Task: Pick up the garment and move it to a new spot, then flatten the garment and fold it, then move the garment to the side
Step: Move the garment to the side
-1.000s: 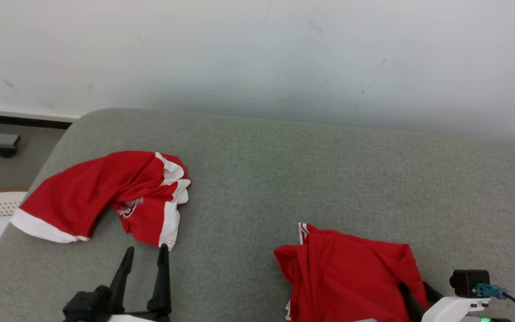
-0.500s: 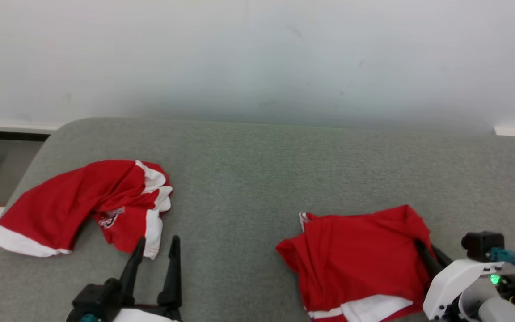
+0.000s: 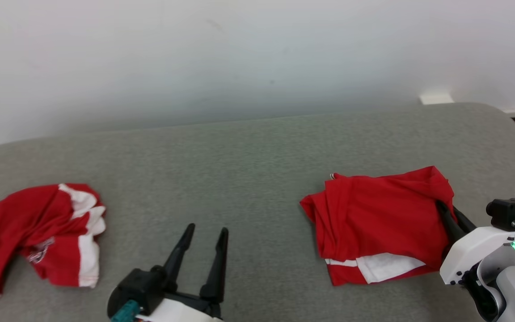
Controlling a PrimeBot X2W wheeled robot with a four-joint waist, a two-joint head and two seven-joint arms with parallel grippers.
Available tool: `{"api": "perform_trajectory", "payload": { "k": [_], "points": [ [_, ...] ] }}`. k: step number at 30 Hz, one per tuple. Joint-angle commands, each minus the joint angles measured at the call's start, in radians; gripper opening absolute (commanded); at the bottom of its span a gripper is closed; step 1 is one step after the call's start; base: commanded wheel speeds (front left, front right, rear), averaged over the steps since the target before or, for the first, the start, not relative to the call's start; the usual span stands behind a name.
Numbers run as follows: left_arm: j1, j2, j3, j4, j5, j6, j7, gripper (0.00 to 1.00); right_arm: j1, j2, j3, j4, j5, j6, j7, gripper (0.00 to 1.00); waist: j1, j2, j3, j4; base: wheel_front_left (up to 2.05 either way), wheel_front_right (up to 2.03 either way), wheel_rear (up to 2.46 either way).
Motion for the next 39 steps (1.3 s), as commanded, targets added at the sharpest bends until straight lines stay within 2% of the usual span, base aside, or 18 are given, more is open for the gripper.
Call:
{"api": "perform_trajectory", "payload": {
  "k": [1, 7, 13, 18, 27, 33, 39],
  "points": [
    [-0.014, 0.004, -0.020, 0.009, -0.002, -0.001, 0.000, 1.00, -0.016, 0.000, -0.002, 0.006, 0.004, -0.003, -0.008, 0.00, -0.0001, -0.0001, 0.011, -0.068, 0.00, 0.00, 0.00],
    [-0.040, 0.004, -0.082, 0.030, -0.004, 0.005, 0.000, 1.00, -0.021, 0.003, 0.013, 0.007, 0.010, -0.003, -0.020, 0.00, -0.0001, -0.0001, 0.018, -0.156, 0.00, 0.00, 0.00],
    [-0.068, 0.004, -0.105, 0.045, 0.011, 0.007, 0.000, 1.00, -0.029, -0.001, 0.022, 0.000, 0.026, -0.003, -0.036, 0.00, -0.0001, -0.0001, 0.048, -0.189, 0.00, 0.00, 0.00],
    [-0.097, 0.004, -0.107, 0.042, 0.027, -0.002, 0.000, 1.00, -0.066, -0.015, 0.024, -0.002, 0.016, -0.003, -0.044, 0.00, -0.0001, -0.0001, 0.100, -0.174, 0.00, 0.00, 0.00],
    [-0.186, 0.009, -0.074, 0.034, 0.102, -0.036, 0.000, 1.00, -0.255, -0.048, -0.011, 0.012, 0.026, -0.003, -0.048, 0.00, -0.0001, -0.0001, 0.305, -0.107, 0.00, 0.00, 0.00],
    [-0.221, 0.015, -0.059, 0.028, 0.120, -0.051, 0.000, 1.00, -0.353, -0.110, -0.051, 0.052, 0.014, -0.003, -0.045, 0.00, -0.0001, -0.0001, 0.382, -0.078, 0.00, 0.00, 0.00],
    [-0.231, 0.014, -0.043, 0.017, 0.131, -0.061, 0.000, 1.00, -0.427, -0.212, -0.104, 0.108, 0.000, -0.003, -0.031, 0.00, -0.0001, -0.0001, 0.417, -0.064, 0.00, 0.00, 0.00]
  ]
}}
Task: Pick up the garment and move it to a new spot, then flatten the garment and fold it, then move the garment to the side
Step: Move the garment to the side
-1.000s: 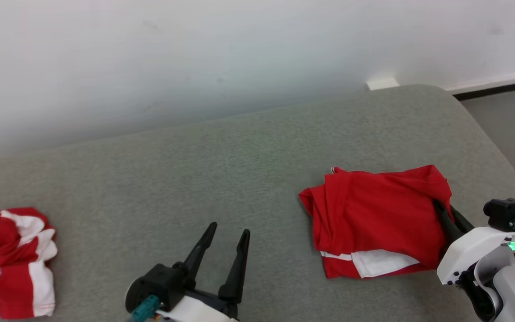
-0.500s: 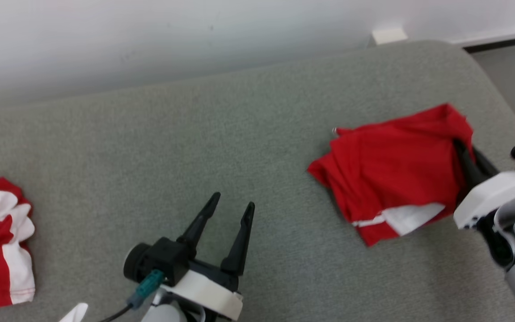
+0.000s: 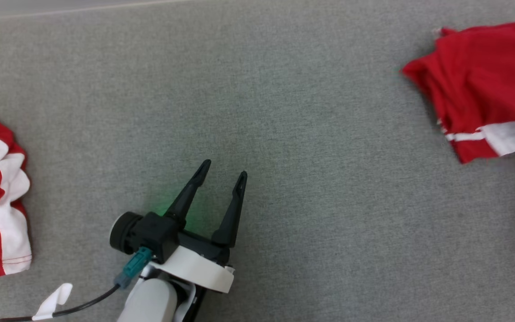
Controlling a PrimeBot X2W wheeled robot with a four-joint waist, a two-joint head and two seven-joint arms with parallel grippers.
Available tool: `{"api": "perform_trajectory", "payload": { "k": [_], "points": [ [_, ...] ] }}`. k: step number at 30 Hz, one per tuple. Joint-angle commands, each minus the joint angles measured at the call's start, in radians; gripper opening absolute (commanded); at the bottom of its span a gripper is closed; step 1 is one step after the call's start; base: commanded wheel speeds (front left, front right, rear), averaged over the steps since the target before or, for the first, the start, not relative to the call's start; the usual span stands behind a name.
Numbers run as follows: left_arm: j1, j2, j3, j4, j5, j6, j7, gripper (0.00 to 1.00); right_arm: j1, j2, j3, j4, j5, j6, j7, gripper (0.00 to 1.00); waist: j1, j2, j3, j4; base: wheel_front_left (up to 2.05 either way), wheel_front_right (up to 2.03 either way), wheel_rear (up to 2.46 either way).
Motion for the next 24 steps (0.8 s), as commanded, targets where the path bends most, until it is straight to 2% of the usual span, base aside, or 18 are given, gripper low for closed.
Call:
{"api": "perform_trajectory", "payload": {
  "k": [1, 4, 9, 10, 11, 12, 19, 24],
  "points": [
    [-0.012, 0.009, 0.003, -0.006, 0.008, -0.004, 0.000, 1.00, -0.023, -0.021, -0.009, 0.016, -0.004, -0.003, 0.007, 0.00, -0.0002, -0.0001, 0.021, 0.008, 0.00, 0.00, 0.00],
    [-0.026, 0.013, 0.006, -0.016, 0.015, -0.006, 0.000, 1.00, -0.067, -0.055, -0.022, 0.053, -0.022, -0.003, 0.018, 0.00, -0.0002, -0.0001, 0.051, 0.013, 0.00, 0.00, 0.00],
    [-0.047, 0.020, 0.005, -0.020, 0.026, -0.011, 0.000, 1.00, -0.129, -0.076, -0.007, 0.160, -0.077, -0.003, 0.036, 0.00, -0.0002, -0.0001, 0.085, 0.021, 0.00, 0.00, 0.00],
    [-0.049, 0.020, 0.003, -0.020, 0.027, -0.012, 0.000, 1.00, -0.142, -0.077, -0.005, 0.185, -0.093, -0.003, 0.030, 0.06, -0.0002, -0.0001, 0.089, 0.023, 0.00, 0.00, 0.00],
    [-0.052, 0.020, 0.002, -0.020, 0.029, -0.012, 0.000, 1.00, -0.158, -0.076, -0.008, 0.214, -0.109, -0.003, 0.021, 0.56, -0.0002, -0.0001, 0.091, 0.025, 0.00, 0.00, 0.00],
    [-0.052, 0.020, 0.001, -0.020, 0.031, -0.012, 0.000, 1.00, -0.168, -0.072, -0.006, 0.244, -0.128, -0.003, 0.013, 1.00, -0.0002, -0.0001, 0.091, 0.026, 0.00, 0.00, 0.00],
    [-0.041, 0.014, -0.002, -0.015, 0.020, -0.013, 0.000, 1.00, -0.214, -0.049, -0.023, 0.387, -0.242, -0.003, -0.116, 1.00, -0.0002, -0.0001, 0.050, 0.035, 0.00, 0.00, 0.00],
    [-0.018, 0.008, 0.004, -0.013, 0.010, -0.014, 0.000, 1.00, -0.197, -0.015, -0.028, 0.380, -0.295, -0.003, -0.157, 1.00, -0.0002, -0.0001, -0.027, 0.034, 0.00, 0.00, 0.00]
  ]
}}
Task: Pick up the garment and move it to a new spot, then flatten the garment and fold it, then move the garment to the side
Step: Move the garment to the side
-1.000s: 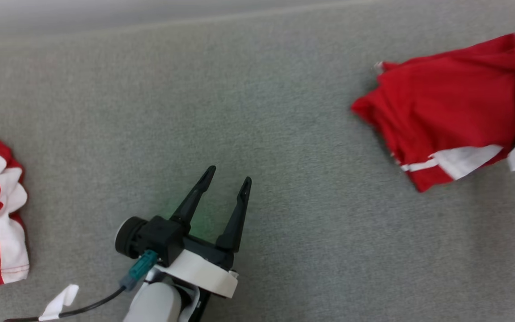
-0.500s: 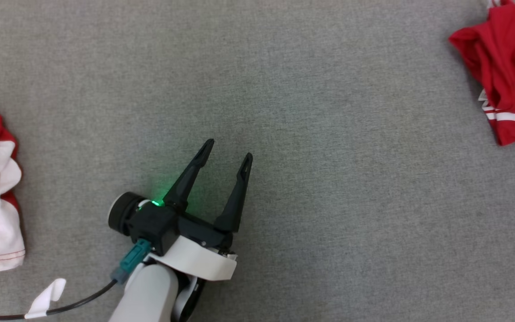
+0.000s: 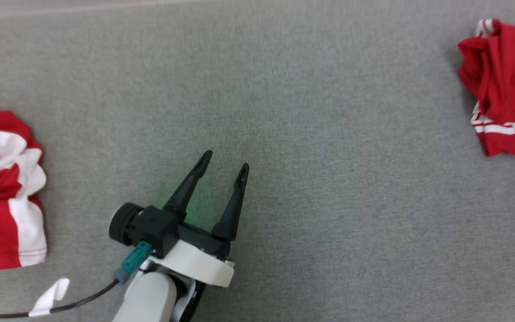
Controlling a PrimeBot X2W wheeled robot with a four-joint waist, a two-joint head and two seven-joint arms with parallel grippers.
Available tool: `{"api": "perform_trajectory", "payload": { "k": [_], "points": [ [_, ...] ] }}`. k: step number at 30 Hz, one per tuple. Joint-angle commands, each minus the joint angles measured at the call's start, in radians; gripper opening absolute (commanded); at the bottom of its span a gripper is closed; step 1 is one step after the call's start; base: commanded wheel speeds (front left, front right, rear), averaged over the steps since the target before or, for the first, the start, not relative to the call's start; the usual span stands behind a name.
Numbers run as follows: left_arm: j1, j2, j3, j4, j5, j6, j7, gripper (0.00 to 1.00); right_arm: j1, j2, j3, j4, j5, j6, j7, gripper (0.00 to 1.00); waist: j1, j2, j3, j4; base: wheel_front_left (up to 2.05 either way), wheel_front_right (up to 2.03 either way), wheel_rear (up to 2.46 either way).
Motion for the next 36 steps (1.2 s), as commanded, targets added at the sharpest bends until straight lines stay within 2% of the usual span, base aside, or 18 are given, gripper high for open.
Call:
{"api": "perform_trajectory", "payload": {
  "k": [1, 9, 11, 14, 19, 25, 28, 36],
  "points": [
    [0.023, 0.001, 0.005, 0.001, -0.006, -0.003, 0.000, 1.00, 0.016, 0.006, 0.001, -0.024, -0.015, -0.003, -0.006, 1.00, -0.0001, 0.0000, -0.053, 0.000, 0.00, 0.00, 0.00],
    [0.088, -0.006, 0.065, -0.004, -0.031, 0.013, 0.000, 1.00, 0.185, 0.056, -0.028, -0.370, 0.033, -0.003, -0.008, 1.00, -0.0001, 0.0000, -0.224, 0.013, 0.00, 0.00, 0.00],
    [0.106, -0.006, 0.084, -0.001, -0.035, 0.020, 0.000, 1.00, 0.247, 0.080, -0.029, -0.455, 0.082, -0.003, -0.008, 1.00, -0.0001, 0.0000, -0.267, 0.022, 0.00, 0.00, 0.00],
    [0.128, -0.007, 0.112, 0.002, -0.041, 0.026, 0.000, 1.00, 0.340, 0.079, -0.012, -0.561, 0.116, -0.003, -0.008, 1.00, -0.0001, 0.0000, -0.324, 0.035, 0.00, 0.00, 0.00],
    [0.165, -0.008, 0.167, 0.011, -0.047, 0.042, 0.000, 1.00, 0.498, 0.113, 0.000, -0.709, 0.154, -0.003, 0.006, 1.00, -0.0001, 0.0000, -0.394, 0.050, 0.00, 0.00, 0.00],
    [0.222, -0.009, 0.233, 0.036, -0.042, 0.060, 0.000, 1.00, 0.691, 0.138, -0.014, -0.841, 0.155, -0.003, 0.017, 1.00, -0.0001, 0.0000, -0.446, 0.062, 0.00, 0.00, 0.00],
    [0.250, -0.009, 0.264, 0.039, -0.050, 0.067, 0.000, 1.00, 0.791, 0.164, -0.054, -0.888, 0.141, -0.003, 0.007, 1.00, -0.0001, 0.0000, -0.456, 0.071, 0.00, 0.00, 0.00],
    [0.308, -0.009, 0.286, 0.040, -0.065, 0.070, 0.000, 1.00, 0.985, 0.296, -0.169, -0.962, 0.097, -0.003, -0.007, 1.00, -0.0001, 0.0000, -0.457, 0.079, 0.00, 0.00, 0.00]
  ]
}}
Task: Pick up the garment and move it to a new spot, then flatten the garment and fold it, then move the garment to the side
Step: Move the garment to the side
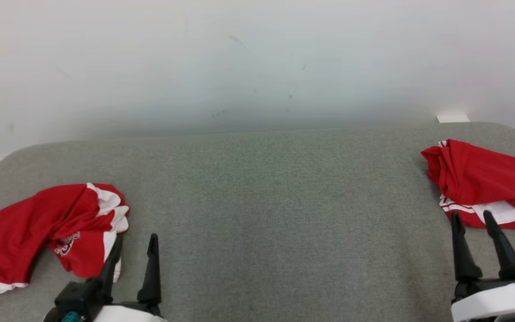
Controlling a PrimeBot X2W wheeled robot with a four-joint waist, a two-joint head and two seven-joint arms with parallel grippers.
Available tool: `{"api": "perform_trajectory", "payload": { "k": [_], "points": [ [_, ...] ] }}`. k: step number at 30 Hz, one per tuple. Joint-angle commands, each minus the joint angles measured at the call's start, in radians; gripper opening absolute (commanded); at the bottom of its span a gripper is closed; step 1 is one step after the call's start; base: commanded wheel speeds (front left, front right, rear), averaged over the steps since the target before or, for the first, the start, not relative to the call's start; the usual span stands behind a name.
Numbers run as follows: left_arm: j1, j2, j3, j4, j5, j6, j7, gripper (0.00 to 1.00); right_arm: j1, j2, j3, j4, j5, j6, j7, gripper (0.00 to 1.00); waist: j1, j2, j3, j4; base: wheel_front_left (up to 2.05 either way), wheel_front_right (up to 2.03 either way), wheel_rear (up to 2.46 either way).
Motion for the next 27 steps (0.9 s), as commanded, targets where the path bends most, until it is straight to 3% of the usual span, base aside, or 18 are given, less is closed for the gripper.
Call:
{"api": "perform_trajectory", "payload": {
  "k": [1, 10, 27],
  "points": [
    [0.023, 0.004, 0.008, -0.002, -0.009, 0.003, 0.000, 1.00, 0.035, 0.025, -0.012, -0.015, -0.017, -0.003, -0.007, 1.00, 0.0002, 0.0000, 0.001, -0.002, 0.00, 0.00, 0.00],
    [0.062, 0.003, 0.010, -0.021, -0.020, 0.015, 0.000, 1.00, 0.108, 0.103, -0.035, -0.071, -0.055, -0.003, -0.007, 1.00, 0.0002, 0.0000, -0.003, -0.009, 0.00, 0.00, 0.00],
    [0.062, 0.003, -0.023, 0.006, -0.026, 0.018, 0.000, 1.00, 0.136, 0.124, -0.010, -0.069, -0.086, -0.003, -0.007, 1.00, 0.0002, 0.0000, -0.006, 0.012, 0.00, 0.00, 0.00]
  ]
}}
